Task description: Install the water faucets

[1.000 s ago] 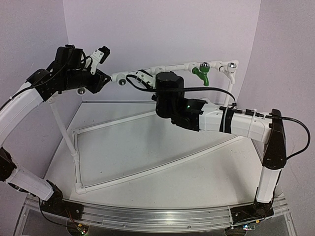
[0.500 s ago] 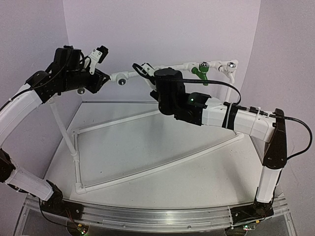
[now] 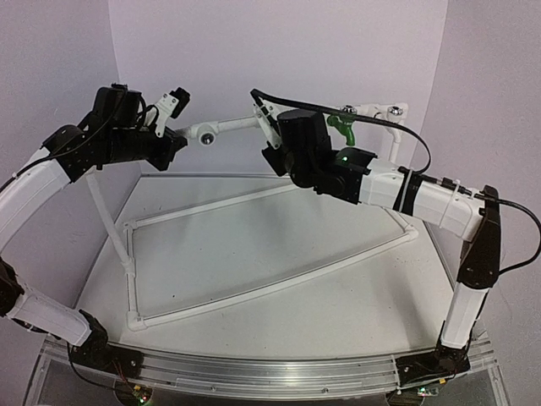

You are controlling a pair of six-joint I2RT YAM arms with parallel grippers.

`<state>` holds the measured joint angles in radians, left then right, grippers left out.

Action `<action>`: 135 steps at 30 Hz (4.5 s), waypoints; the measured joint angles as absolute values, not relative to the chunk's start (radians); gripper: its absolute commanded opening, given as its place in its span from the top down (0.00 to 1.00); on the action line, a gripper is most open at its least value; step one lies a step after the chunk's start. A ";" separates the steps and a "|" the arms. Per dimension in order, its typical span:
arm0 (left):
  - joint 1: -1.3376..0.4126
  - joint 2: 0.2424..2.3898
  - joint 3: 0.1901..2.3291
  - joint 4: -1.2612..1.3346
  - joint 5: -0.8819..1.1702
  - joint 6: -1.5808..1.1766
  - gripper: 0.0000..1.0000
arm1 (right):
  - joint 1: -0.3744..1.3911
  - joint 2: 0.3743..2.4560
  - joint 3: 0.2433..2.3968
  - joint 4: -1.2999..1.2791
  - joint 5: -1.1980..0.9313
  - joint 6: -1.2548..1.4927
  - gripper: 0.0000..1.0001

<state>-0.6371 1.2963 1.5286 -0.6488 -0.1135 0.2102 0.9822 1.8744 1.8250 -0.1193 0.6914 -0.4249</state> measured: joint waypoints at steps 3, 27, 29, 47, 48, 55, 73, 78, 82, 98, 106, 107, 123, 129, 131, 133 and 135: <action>-0.645 1.306 1.498 -0.731 -0.090 0.203 0.98 | 0.973 1.874 1.829 -0.123 0.652 -0.372 1.00; -0.716 1.172 1.286 -0.667 0.244 -0.036 0.50 | 0.957 1.891 1.952 -0.331 0.532 0.043 1.00; -0.765 1.183 1.245 -0.651 0.243 -0.042 0.45 | 0.955 1.901 1.970 -0.348 0.529 0.067 1.00; -0.984 1.521 0.999 -0.398 0.033 -0.080 0.27 | 0.929 1.919 2.027 -0.412 0.428 0.240 1.00; -0.984 1.537 0.995 -0.386 0.027 -0.079 0.27 | 0.926 1.919 2.027 -0.412 0.418 0.249 1.00; -0.983 1.636 0.985 -0.307 0.016 -0.078 0.29 | 0.900 1.919 2.027 -0.404 0.334 0.326 1.00; -0.985 1.814 0.977 -0.243 0.018 0.008 0.78 | 0.858 1.908 1.979 -0.320 0.179 0.579 1.00; -0.996 1.817 0.978 -0.242 -0.002 0.012 0.89 | 0.845 1.896 1.929 -0.250 0.133 0.679 1.00; -1.004 1.819 0.978 -0.237 -0.016 0.019 0.93 | 0.828 1.887 1.895 -0.199 0.076 0.753 1.00; -1.024 1.822 0.978 -0.224 -0.030 0.026 0.95 | 0.733 1.819 1.750 -0.046 -0.240 0.990 1.00; -1.036 1.827 0.978 -0.211 -0.029 0.026 0.96 | 0.703 1.795 1.685 0.042 -0.337 1.092 1.00; -1.036 1.827 0.978 -0.210 -0.029 0.026 0.97 | 0.700 1.795 1.683 0.046 -0.347 1.104 1.00; -1.038 1.828 0.978 -0.208 -0.029 0.026 0.99 | 0.693 1.791 1.644 0.120 -0.369 1.172 0.86; -1.046 1.830 0.978 -0.200 -0.019 0.024 1.00 | 0.692 1.746 1.545 0.221 -0.369 1.227 0.88; -1.051 1.832 0.980 -0.199 -0.019 0.021 1.00 | 0.691 1.741 1.521 0.259 -0.375 1.264 0.87; -1.052 1.833 0.980 -0.198 -0.019 0.021 1.00 | 0.688 1.740 1.509 0.286 -0.384 1.281 0.86; -1.052 1.833 0.981 -0.198 -0.019 0.021 1.00 | 0.686 1.740 1.508 0.286 -0.389 1.283 0.92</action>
